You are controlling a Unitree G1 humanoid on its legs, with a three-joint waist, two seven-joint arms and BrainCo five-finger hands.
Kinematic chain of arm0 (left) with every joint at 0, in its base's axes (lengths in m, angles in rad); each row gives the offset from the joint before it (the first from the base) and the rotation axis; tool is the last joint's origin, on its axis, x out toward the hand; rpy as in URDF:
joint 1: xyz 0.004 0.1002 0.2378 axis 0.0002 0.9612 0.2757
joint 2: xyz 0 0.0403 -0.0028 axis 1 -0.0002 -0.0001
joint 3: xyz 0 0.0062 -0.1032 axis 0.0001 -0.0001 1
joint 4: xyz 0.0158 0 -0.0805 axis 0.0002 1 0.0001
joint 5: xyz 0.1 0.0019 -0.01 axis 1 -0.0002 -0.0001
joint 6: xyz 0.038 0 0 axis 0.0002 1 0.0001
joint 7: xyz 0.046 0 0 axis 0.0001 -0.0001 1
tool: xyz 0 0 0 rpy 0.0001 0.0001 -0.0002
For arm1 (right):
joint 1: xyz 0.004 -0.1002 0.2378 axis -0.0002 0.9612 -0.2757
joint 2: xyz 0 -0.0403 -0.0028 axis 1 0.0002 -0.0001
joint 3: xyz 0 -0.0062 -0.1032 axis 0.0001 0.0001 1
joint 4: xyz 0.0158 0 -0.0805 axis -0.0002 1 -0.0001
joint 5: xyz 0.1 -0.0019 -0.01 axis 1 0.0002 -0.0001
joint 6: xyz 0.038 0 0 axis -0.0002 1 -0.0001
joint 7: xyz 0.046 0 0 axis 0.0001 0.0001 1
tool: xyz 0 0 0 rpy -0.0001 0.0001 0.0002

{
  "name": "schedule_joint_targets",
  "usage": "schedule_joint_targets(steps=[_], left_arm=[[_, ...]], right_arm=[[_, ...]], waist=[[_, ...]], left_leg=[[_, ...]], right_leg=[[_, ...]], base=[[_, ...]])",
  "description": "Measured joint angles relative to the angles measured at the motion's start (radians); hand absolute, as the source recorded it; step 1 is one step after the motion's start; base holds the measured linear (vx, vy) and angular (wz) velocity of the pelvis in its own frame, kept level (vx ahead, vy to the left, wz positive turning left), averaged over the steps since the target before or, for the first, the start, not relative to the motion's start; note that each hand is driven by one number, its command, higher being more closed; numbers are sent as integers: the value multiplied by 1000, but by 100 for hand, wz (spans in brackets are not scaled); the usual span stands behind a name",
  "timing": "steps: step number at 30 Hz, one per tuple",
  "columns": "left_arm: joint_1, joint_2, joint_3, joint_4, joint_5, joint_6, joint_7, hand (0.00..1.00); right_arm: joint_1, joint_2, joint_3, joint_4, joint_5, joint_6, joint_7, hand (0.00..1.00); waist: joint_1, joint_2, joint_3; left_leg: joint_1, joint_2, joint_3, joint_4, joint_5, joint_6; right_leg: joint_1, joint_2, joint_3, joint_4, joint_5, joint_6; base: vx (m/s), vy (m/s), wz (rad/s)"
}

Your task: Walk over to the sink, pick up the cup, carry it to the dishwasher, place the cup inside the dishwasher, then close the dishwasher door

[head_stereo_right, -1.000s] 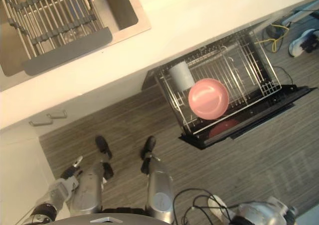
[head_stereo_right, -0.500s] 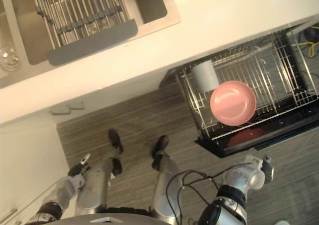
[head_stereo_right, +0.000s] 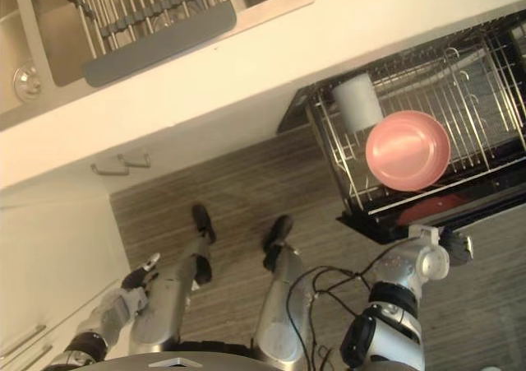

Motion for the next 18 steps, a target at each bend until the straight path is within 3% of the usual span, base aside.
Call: schedule_joint_targets(steps=[5, 11, 13, 15, 17, 18], left_arm=[[1, 0, -29, 7, 0, -23, -27, 0], [3, -17, -49, 49, -2, -42, -52, 0], [4, -16, -51, 63, -4, -52, -63, 0], [4, -16, -68, 66, -4, -69, -68, 0], [4, -17, -81, 69, -4, -79, -82, 0], [4, -17, -90, 70, -3, -87, -92, 0]], right_arm=[[-69, -33, 7, -6, -46, 5, -67, 100], [-188, -182, 24, -2, -106, 19, -134, 100], [-236, -193, 34, 0, -116, 22, -151, 100], [-254, -230, 72, 5, -159, 28, -145, 100], [-256, -298, 159, 15, -229, 61, -139, 100], [-266, -333, 205, 34, -260, 92, -128, 100]], waist=[[-3, 24, -2], [6, 113, -1], [8, 125, -4], [15, 144, -5], [34, 161, -12], [63, 171, -19]], left_leg=[[-34, -8, -76, -9, 19, -19], [-89, -16, -175, -19, 45, -26], [-107, -17, -213, -22, 51, -33], [-127, -17, -258, -23, 57, -36], [-156, -16, -298, -23, 60, -39], [-173, -15, -326, -24, 60, -39]], right_leg=[[-10, 1, -30, -10, 12, -11], [-23, 5, -82, -36, 41, -16], [-29, 8, -100, -36, 43, -19], [-32, 9, -131, -38, 44, -19], [-47, 13, -158, -33, 50, -13], [-59, 20, -170, -33, 52, -16]], base=[[-70, 10, 17], [-68, 21, 17], [-62, -10, 14], [-65, -21, 20], [-61, -30, 19], [-57, -59, 21]])
